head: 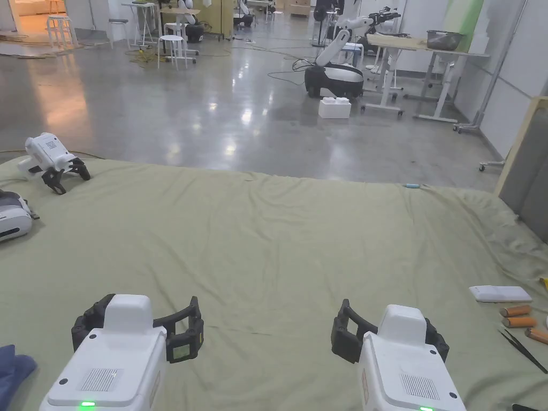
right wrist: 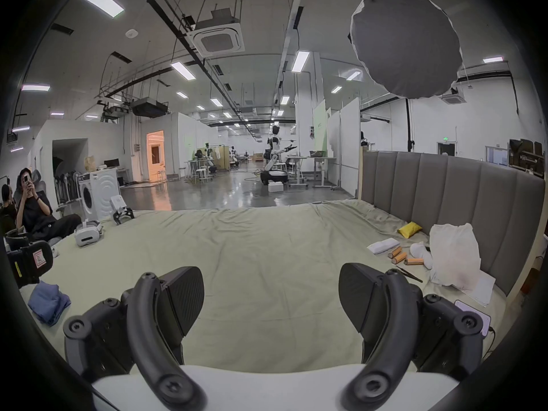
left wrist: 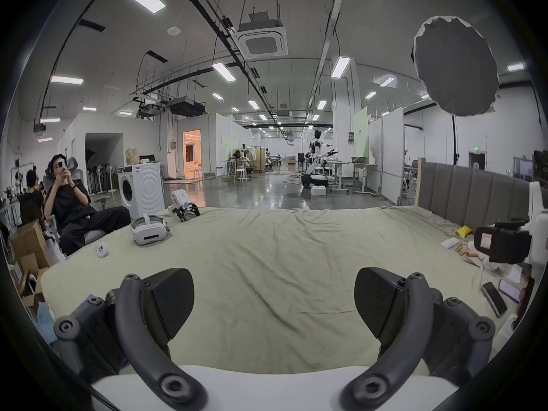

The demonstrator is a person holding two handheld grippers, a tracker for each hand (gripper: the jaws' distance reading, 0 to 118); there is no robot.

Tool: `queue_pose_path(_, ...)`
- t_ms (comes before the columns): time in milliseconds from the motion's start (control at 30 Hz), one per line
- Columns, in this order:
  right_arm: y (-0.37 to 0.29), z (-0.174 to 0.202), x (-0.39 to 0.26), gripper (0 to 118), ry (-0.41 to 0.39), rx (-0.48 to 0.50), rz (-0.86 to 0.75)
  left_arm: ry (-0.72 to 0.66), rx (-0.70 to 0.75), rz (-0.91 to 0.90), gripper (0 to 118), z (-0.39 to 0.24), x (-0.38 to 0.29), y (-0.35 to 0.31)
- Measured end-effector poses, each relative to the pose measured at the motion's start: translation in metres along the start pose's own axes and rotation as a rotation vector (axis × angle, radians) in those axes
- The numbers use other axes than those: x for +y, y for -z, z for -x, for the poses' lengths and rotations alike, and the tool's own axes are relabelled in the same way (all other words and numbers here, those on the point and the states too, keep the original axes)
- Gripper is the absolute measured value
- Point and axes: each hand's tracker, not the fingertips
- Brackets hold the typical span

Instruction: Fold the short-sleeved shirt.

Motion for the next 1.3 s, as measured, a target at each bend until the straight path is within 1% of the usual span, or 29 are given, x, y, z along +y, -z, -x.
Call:
queue_pose_path(100,-0.001,0.003,0.001,96,-0.024,-0.029,-0.007,0.024,0.010,-0.017,111,-0.001,-0.001,0.001)
queue_pose_path(233,-0.003,0.004,0.008,97,0.013,-0.012,0.021,-0.004,0.007,-0.038,111,0.000,-0.001,-0.001)
queue_pose_path(367,-0.001,0.003,0.012,97,0.081,0.025,0.057,-0.016,0.001,-0.043,111,0.001,-0.004,0.002)
queue_pose_path(400,-0.002,0.006,0.003,97,0.111,0.016,0.093,-0.009,0.004,-0.034,111,0.000,-0.005,0.003)
queue_pose_path(433,0.002,0.004,0.002,97,0.182,0.006,0.125,-0.006,0.004,-0.029,111,0.000,-0.005,0.004)
queue_pose_path(533,0.006,-0.001,0.001,97,0.196,-0.020,0.146,-0.006,-0.009,-0.056,111,0.001,-0.008,0.003)
queue_pose_path(600,0.007,-0.005,0.001,97,0.209,-0.036,0.164,0.016,0.007,-0.069,111,-0.003,-0.008,0.003)
queue_pose_path(667,0.003,-0.001,0.000,97,0.168,-0.054,0.170,0.044,0.026,-0.051,111,-0.005,-0.007,0.005)
queue_pose_path(700,0.001,0.007,0.027,97,0.143,-0.052,0.143,0.044,0.024,-0.048,111,-0.004,-0.007,0.005)
queue_pose_path(800,0.002,0.002,0.032,97,0.123,-0.050,0.153,0.031,0.014,-0.033,111,-0.002,-0.006,0.007)
queue_pose_path(833,0.013,0.001,0.025,97,0.123,-0.060,0.184,0.025,0.011,-0.030,111,-0.001,-0.005,0.007)
queue_pose_path(933,0.023,-0.008,0.024,97,0.110,-0.048,0.191,0.025,0.014,-0.024,111,0.000,-0.005,0.009)
queue_pose_path(967,0.017,0.000,0.024,97,0.082,-0.057,0.176,0.027,0.014,-0.024,111,0.000,-0.005,0.009)
queue_pose_path(1067,0.019,-0.004,0.022,97,0.090,-0.055,0.173,0.031,0.005,-0.022,111,0.001,-0.005,0.010)
queue_pose_path(1100,0.015,0.002,0.022,97,0.081,-0.056,0.163,0.035,0.006,-0.019,111,0.000,-0.004,0.011)
queue_pose_path(1200,0.017,0.000,0.022,97,0.078,-0.060,0.148,0.046,0.018,-0.003,111,0.000,-0.003,0.016)
queue_pose_path(1300,0.014,0.002,0.022,97,0.073,-0.038,0.115,0.035,0.016,0.001,111,0.001,-0.003,0.018)
